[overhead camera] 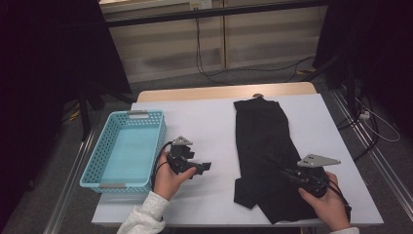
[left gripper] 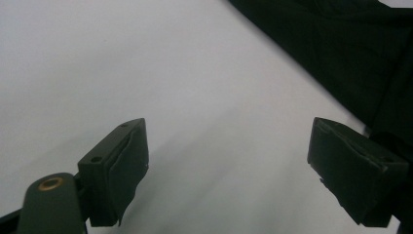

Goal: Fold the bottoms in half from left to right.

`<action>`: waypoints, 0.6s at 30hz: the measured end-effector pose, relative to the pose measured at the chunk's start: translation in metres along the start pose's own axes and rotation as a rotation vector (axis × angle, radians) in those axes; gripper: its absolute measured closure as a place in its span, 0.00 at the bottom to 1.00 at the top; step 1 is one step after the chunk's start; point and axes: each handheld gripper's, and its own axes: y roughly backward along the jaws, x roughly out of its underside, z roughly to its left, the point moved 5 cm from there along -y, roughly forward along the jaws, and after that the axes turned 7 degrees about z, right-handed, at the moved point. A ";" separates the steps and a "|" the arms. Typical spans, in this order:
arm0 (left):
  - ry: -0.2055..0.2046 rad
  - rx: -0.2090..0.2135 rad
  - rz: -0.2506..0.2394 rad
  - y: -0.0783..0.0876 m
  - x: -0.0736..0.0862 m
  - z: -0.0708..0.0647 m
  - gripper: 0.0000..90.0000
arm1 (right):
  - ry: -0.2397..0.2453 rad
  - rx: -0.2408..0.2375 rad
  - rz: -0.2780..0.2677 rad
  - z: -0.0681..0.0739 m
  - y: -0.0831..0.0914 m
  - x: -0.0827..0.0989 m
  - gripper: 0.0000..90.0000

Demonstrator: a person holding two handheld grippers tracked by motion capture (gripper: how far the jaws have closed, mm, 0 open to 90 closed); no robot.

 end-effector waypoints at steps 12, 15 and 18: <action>-0.015 0.004 0.002 0.003 -0.001 -0.006 0.16 | -0.001 0.054 -0.022 0.008 0.004 0.002 0.59; -0.016 0.006 -0.007 0.003 -0.001 -0.008 0.16 | -0.007 0.063 -0.035 0.009 0.011 0.004 0.59; -0.011 0.018 -0.009 0.004 0.001 -0.007 0.15 | -0.005 0.054 -0.038 0.014 0.015 0.006 0.60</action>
